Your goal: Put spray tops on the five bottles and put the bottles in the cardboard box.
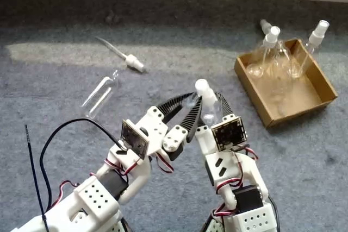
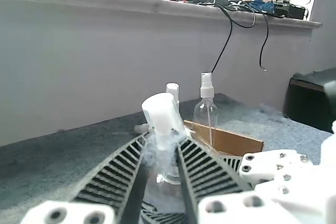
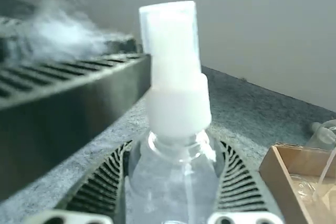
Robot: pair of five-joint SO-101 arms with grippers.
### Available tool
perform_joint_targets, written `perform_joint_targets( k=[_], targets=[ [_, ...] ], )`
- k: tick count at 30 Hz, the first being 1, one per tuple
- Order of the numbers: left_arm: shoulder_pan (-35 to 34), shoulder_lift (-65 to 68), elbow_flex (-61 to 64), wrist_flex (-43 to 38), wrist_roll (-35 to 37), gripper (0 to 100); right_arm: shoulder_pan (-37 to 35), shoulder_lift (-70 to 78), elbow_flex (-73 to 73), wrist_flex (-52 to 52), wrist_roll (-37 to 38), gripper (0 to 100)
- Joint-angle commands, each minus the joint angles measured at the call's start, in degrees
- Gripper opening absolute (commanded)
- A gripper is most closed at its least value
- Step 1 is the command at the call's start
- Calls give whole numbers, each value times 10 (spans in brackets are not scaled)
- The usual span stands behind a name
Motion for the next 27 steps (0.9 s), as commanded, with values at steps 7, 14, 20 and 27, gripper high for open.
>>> perform_joint_targets(
  k=[7,14,20,27],
  targets=[
    [15,-10,-2,-9,-10,7,10,-8,59,-14,6,83],
    [8,-147,19,18,-9,7,10,-8,59,-13,6,83],
    [3,-289,2,172,-7,7,11,-8,59,-13,6,83],
    [-7,-364,-15,256,-9,7,11,-7,59,-11,7,81]
  ],
)
